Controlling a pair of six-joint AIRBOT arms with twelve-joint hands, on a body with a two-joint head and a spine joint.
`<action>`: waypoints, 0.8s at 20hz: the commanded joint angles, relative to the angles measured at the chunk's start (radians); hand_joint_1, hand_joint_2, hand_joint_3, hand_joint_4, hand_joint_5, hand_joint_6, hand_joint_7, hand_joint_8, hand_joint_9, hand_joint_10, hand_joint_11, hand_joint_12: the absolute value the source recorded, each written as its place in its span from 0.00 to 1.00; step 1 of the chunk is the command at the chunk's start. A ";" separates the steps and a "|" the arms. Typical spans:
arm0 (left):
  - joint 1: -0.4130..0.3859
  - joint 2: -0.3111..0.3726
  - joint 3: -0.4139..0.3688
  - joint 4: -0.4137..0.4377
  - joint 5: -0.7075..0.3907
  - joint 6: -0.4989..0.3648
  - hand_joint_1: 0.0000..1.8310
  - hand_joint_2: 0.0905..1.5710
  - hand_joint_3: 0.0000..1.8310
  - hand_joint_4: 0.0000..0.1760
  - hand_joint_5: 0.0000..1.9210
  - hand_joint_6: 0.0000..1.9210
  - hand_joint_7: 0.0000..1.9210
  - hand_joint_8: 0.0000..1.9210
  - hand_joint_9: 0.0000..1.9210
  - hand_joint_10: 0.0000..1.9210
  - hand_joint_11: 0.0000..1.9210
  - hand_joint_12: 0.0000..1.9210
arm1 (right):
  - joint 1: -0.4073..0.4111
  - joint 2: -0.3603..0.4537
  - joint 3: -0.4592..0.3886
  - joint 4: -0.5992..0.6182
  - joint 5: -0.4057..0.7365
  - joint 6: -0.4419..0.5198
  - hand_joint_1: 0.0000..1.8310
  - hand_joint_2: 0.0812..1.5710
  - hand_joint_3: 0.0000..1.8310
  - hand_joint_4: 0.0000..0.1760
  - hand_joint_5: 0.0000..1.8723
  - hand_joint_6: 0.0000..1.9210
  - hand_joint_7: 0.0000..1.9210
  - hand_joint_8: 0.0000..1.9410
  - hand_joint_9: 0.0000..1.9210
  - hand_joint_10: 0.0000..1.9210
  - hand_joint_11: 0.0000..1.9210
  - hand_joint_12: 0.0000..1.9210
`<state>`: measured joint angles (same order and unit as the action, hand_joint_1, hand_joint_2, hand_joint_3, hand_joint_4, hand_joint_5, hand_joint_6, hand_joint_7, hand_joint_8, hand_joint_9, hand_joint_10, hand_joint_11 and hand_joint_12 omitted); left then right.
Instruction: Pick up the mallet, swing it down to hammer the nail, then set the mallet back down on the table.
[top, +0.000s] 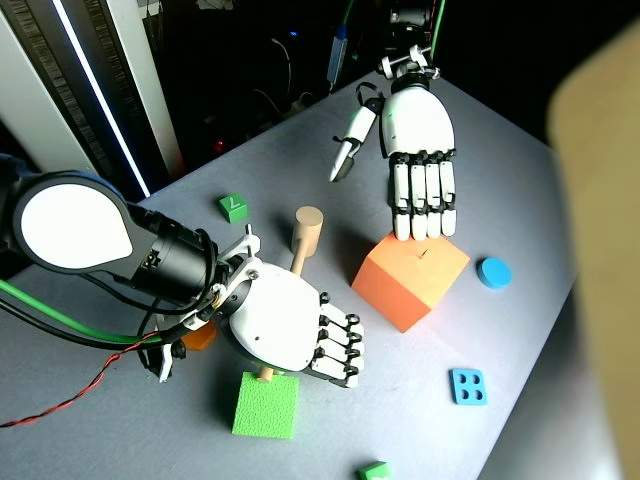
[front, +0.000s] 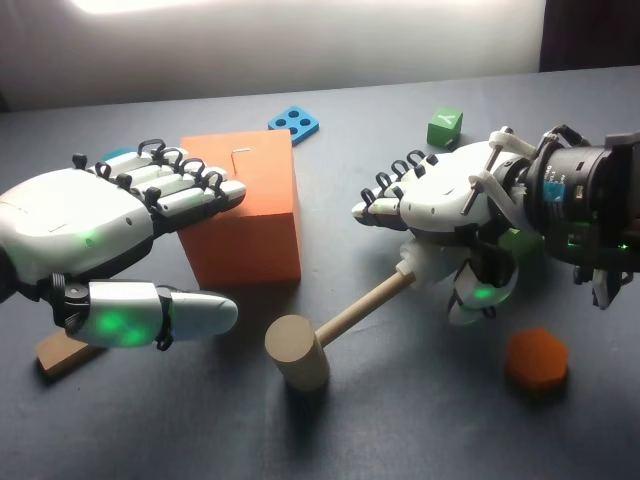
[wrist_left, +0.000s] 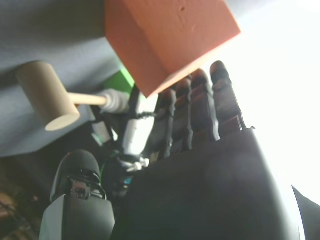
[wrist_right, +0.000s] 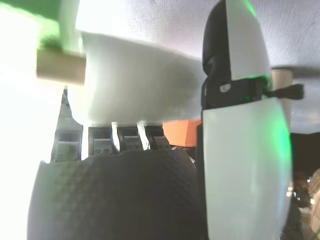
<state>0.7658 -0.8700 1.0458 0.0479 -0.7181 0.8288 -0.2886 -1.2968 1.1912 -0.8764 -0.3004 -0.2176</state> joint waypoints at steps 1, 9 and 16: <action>0.000 0.000 0.003 -0.014 -0.116 -0.003 0.00 0.71 0.00 0.00 0.05 0.00 0.05 0.00 0.04 0.00 0.01 0.07 | 0.002 0.000 0.007 -0.023 0.054 -0.005 0.60 0.54 0.00 0.00 0.01 0.00 0.00 0.00 0.00 0.00 0.00 0.17; 0.020 0.000 -0.001 -0.032 -0.132 -0.003 0.00 0.71 0.00 0.00 0.05 0.00 0.05 0.00 0.04 0.00 0.00 0.08 | -0.013 -0.007 0.019 -0.023 0.056 -0.004 0.63 0.58 0.01 0.00 0.04 0.00 0.01 0.00 0.02 0.00 0.00 0.20; 0.043 -0.003 -0.004 -0.044 -0.138 -0.018 0.00 0.71 0.00 0.00 0.05 0.00 0.06 0.00 0.05 0.00 0.00 0.09 | -0.001 0.000 0.023 0.233 0.062 -0.203 0.61 0.60 0.00 0.00 0.06 0.00 0.04 0.00 0.03 0.00 0.00 0.17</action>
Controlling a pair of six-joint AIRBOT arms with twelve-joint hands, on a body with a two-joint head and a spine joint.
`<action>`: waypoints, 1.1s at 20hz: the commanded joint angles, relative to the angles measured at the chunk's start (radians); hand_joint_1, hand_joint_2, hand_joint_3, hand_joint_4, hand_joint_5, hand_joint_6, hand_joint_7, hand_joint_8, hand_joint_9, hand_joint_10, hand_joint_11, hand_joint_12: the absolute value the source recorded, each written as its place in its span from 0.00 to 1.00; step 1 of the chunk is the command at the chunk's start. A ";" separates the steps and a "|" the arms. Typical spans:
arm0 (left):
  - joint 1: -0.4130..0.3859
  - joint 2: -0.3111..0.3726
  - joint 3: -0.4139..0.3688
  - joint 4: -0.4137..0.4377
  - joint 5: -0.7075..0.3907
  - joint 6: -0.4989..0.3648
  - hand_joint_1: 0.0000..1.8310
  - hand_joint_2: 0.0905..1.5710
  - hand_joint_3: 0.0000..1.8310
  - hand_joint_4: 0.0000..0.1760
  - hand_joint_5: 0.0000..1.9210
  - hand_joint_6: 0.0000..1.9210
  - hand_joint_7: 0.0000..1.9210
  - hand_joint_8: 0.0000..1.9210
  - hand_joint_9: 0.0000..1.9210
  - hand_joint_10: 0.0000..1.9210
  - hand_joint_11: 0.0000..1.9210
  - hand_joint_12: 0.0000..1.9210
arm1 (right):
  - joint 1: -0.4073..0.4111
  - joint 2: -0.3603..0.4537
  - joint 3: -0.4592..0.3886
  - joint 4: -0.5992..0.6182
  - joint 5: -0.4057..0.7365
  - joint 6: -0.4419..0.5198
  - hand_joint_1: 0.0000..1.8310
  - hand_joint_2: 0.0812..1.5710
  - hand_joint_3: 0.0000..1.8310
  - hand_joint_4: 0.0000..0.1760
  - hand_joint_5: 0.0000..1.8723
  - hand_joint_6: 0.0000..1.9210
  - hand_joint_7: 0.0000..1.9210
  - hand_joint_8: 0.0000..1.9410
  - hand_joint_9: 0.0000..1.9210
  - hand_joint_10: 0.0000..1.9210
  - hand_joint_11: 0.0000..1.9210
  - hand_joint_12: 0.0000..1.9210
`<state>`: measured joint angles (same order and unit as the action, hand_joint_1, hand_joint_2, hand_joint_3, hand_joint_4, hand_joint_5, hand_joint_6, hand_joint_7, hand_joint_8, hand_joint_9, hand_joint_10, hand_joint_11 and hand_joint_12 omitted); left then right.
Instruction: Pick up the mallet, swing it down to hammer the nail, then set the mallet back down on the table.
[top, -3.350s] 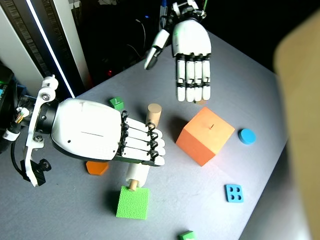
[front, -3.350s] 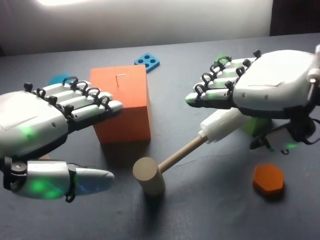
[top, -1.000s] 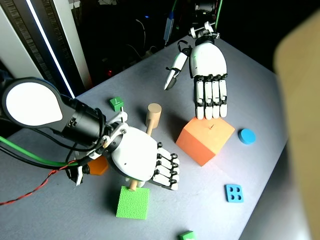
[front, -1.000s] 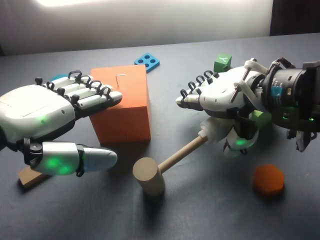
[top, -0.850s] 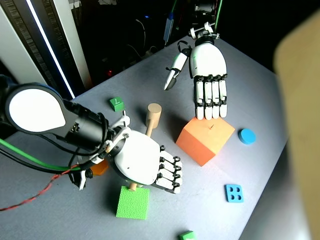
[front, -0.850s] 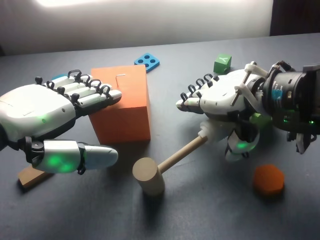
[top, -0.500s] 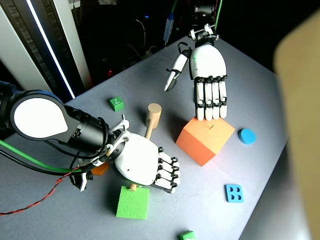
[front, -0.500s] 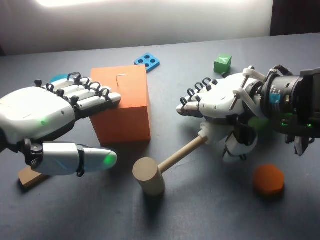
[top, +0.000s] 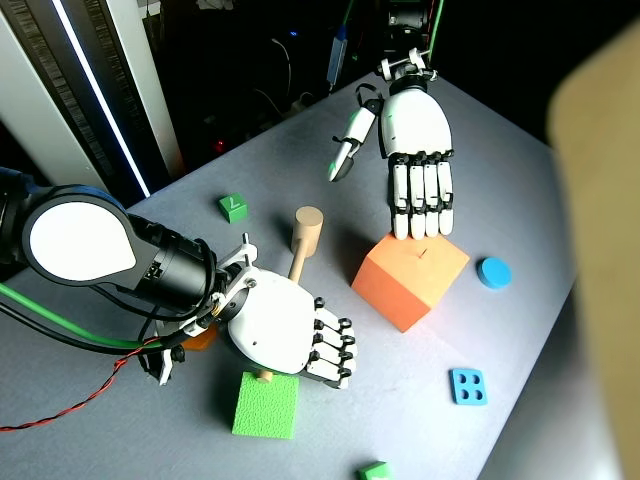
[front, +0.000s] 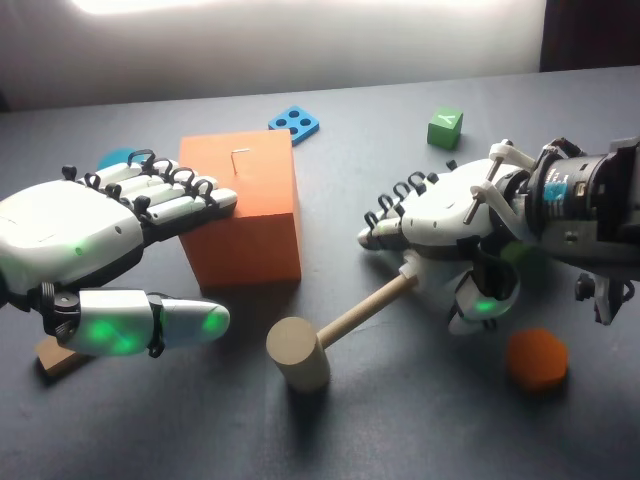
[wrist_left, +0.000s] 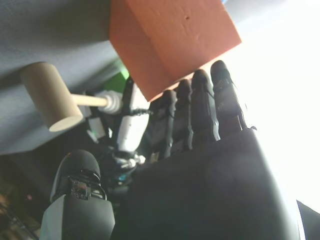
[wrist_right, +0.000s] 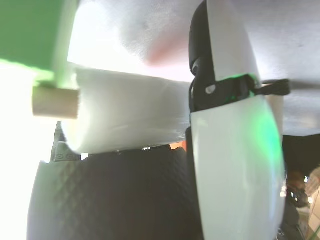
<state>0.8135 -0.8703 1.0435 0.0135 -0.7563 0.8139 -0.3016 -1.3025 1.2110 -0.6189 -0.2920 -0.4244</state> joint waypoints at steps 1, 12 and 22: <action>0.000 -0.005 -0.004 -0.015 -0.101 -0.003 0.00 0.71 0.00 0.00 0.05 0.00 0.05 0.00 0.05 0.00 0.00 0.08 | 0.014 0.006 0.003 -0.003 0.049 -0.015 0.60 0.61 0.00 0.00 0.10 0.01 0.08 0.01 0.07 0.01 0.00 0.22; 0.003 -0.022 0.001 -0.029 -0.100 -0.003 0.00 0.71 0.00 0.00 0.05 0.00 0.05 0.00 0.04 0.00 0.00 0.06 | 0.013 0.006 0.003 0.003 0.034 -0.022 0.58 0.67 0.00 0.00 0.15 0.00 0.14 0.01 0.13 0.01 0.00 0.32; 0.002 -0.022 -0.002 -0.029 -0.100 -0.003 0.00 0.72 0.00 0.00 0.05 0.00 0.05 0.00 0.05 0.00 0.00 0.07 | 0.013 0.010 -0.001 0.003 0.039 -0.025 0.63 0.69 0.00 0.00 0.51 0.39 0.51 0.05 0.47 0.09 0.21 0.60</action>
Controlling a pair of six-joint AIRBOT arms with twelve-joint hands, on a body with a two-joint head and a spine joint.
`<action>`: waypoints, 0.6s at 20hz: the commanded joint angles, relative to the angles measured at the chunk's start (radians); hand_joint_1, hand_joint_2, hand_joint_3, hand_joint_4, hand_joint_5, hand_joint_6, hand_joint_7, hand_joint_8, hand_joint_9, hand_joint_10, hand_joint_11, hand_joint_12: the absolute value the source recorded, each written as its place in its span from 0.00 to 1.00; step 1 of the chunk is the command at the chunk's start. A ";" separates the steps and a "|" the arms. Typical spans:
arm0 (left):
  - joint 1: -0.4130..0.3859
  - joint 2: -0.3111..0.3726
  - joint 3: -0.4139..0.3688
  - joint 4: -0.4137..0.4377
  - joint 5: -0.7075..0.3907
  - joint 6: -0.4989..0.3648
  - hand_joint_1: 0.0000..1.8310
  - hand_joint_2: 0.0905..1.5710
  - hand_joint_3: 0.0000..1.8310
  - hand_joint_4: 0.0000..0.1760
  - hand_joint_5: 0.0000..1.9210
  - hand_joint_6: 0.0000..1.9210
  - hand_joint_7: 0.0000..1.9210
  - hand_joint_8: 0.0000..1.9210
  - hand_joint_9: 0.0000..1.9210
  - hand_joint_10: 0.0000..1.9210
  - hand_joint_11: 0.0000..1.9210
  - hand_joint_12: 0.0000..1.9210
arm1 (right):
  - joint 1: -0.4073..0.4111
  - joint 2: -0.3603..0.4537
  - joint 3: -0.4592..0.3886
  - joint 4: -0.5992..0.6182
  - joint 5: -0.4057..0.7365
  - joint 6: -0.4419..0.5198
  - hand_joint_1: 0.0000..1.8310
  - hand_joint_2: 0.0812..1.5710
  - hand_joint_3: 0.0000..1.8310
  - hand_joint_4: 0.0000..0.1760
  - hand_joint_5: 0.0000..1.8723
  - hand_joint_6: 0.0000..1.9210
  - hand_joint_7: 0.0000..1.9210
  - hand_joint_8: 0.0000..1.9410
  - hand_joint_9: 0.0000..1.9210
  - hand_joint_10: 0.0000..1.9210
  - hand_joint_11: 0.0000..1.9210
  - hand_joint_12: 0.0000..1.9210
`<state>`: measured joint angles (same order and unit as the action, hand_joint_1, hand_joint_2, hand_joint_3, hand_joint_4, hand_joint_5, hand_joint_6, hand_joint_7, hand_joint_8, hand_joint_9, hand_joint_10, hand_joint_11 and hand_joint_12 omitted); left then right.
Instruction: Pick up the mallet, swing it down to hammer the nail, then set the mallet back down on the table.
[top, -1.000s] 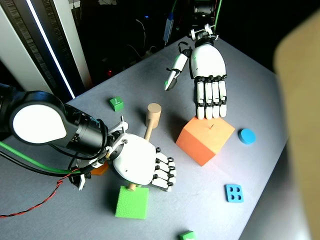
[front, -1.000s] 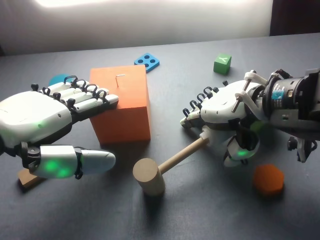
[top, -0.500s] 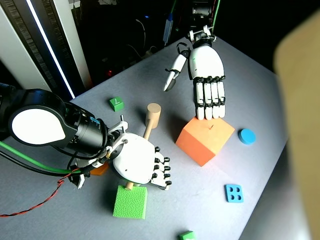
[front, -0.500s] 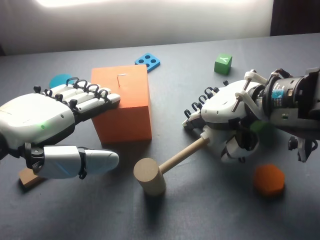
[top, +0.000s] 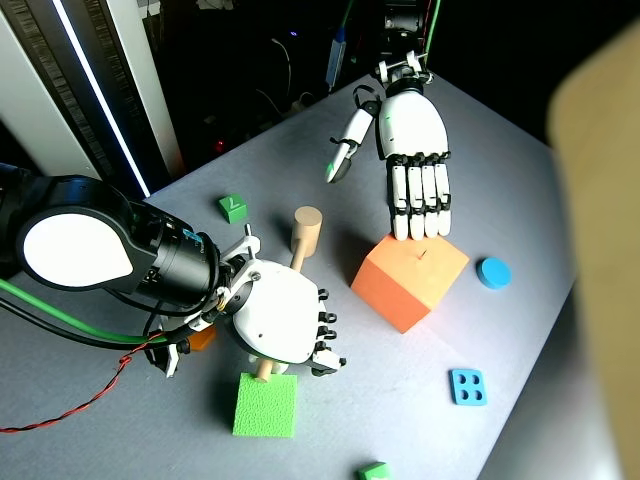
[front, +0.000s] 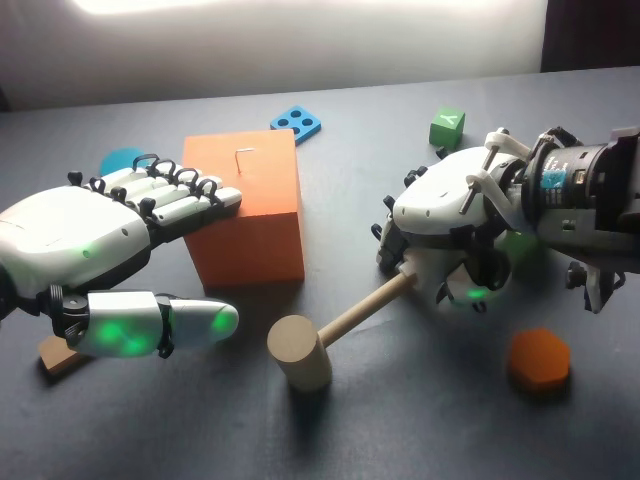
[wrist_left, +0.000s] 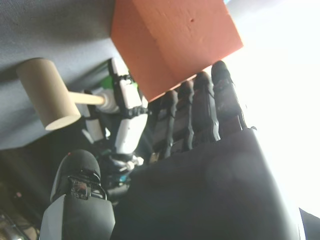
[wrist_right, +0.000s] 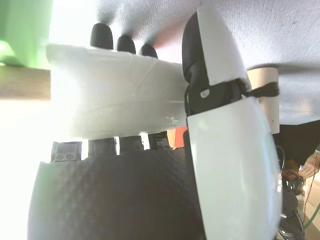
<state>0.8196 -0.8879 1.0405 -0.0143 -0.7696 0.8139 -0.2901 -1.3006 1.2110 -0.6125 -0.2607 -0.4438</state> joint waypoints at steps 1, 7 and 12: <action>-0.004 -0.004 0.002 -0.001 -0.086 -0.003 0.00 0.72 0.00 0.00 0.05 0.00 0.05 0.00 0.05 0.00 0.00 0.07 | 0.002 0.009 -0.002 -0.004 0.008 -0.006 0.63 0.70 0.00 0.00 0.50 0.51 0.51 0.11 0.43 0.26 0.22 0.66; -0.004 -0.004 0.002 -0.001 -0.087 -0.003 0.00 0.72 0.00 0.00 0.06 0.00 0.06 0.01 0.06 0.01 0.01 0.08 | 0.001 0.013 -0.008 -0.004 0.009 -0.011 0.63 0.69 0.00 0.00 0.52 0.52 0.35 0.99 0.38 1.00 0.36 1.00; -0.004 -0.004 0.002 -0.001 -0.087 -0.003 0.00 0.73 0.00 0.00 0.06 0.00 0.06 0.00 0.06 0.00 0.01 0.09 | 0.002 0.024 -0.031 -0.004 0.014 -0.023 0.46 0.77 0.00 0.00 0.46 0.99 0.50 1.00 0.53 1.00 0.57 1.00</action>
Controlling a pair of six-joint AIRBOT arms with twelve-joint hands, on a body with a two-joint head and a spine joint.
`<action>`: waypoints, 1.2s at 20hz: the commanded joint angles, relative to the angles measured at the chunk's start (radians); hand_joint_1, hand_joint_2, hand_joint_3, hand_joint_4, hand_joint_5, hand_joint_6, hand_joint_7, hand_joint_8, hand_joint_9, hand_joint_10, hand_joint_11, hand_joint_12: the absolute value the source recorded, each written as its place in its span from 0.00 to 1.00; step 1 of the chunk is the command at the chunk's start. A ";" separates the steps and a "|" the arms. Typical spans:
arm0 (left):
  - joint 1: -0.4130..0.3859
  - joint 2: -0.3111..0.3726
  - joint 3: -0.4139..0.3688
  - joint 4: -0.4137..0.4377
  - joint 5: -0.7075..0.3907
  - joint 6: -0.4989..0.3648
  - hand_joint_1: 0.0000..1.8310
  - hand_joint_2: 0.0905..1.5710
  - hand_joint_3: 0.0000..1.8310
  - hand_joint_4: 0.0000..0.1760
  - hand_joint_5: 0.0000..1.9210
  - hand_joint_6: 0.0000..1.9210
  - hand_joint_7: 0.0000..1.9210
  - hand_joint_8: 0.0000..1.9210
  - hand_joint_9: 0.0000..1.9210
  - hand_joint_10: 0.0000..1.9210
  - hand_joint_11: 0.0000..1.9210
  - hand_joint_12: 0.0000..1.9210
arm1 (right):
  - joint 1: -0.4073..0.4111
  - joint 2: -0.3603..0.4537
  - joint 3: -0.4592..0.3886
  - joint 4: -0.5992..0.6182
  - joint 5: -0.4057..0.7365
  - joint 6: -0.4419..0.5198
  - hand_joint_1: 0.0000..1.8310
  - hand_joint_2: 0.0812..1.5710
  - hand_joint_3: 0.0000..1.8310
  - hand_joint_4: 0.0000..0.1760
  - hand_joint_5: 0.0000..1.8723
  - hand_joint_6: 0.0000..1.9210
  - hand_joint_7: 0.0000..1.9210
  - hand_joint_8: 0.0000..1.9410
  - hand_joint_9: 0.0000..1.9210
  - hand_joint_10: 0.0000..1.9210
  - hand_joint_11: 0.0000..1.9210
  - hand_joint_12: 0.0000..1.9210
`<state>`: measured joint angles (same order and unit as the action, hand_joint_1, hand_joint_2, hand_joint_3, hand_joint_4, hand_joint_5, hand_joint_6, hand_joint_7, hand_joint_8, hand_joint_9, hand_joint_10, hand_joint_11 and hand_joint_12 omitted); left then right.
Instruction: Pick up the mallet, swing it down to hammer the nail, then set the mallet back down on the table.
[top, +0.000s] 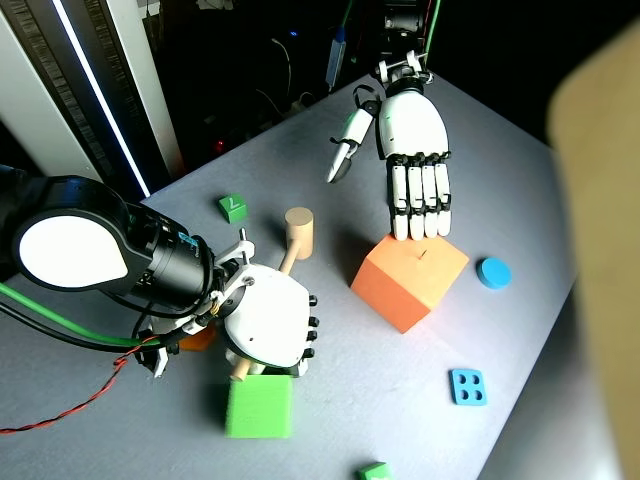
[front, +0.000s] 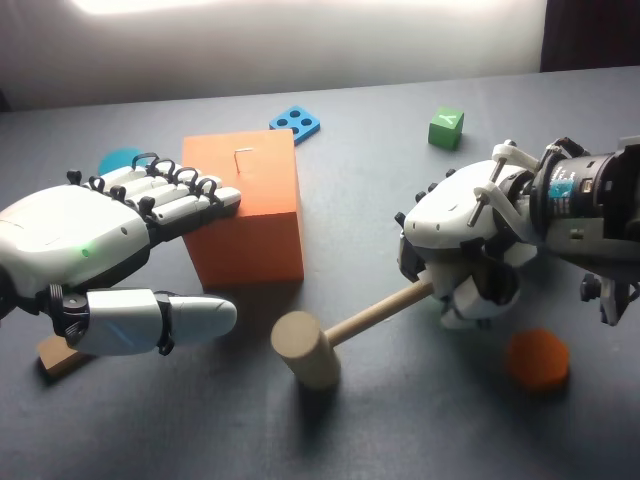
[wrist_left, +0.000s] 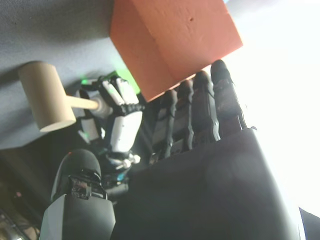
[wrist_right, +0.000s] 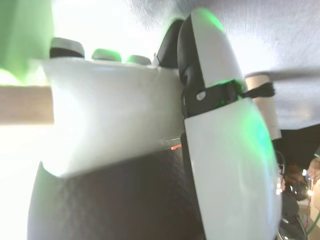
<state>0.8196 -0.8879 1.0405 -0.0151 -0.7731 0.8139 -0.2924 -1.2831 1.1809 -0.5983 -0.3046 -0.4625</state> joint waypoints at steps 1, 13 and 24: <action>-0.004 -0.004 0.002 0.000 -0.084 -0.003 0.00 0.73 0.00 0.00 0.06 0.00 0.06 0.00 0.06 0.00 0.01 0.09 | 0.006 0.010 -0.007 -0.018 0.058 -0.006 0.42 0.79 0.00 0.00 0.52 1.00 0.54 1.00 0.57 1.00 0.61 1.00; -0.004 -0.004 0.002 0.000 -0.087 -0.003 0.00 0.74 0.00 0.00 0.05 0.00 0.06 0.00 0.05 0.00 0.00 0.08 | 0.034 0.112 -0.114 -0.018 0.034 -0.024 0.12 1.00 0.03 0.00 0.70 1.00 0.77 1.00 0.83 1.00 0.93 1.00; -0.003 -0.004 0.002 0.000 -0.087 -0.003 0.00 0.75 0.00 0.00 0.05 0.00 0.06 0.00 0.06 0.00 0.00 0.08 | 0.149 0.319 -0.221 -0.018 0.185 0.028 0.24 1.00 0.01 0.04 0.71 1.00 0.77 1.00 0.82 1.00 0.90 1.00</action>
<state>0.8196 -0.8879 1.0405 -0.0147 -0.7757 0.8139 -0.1505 -0.9539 0.9668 -0.6170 -0.2108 -0.4416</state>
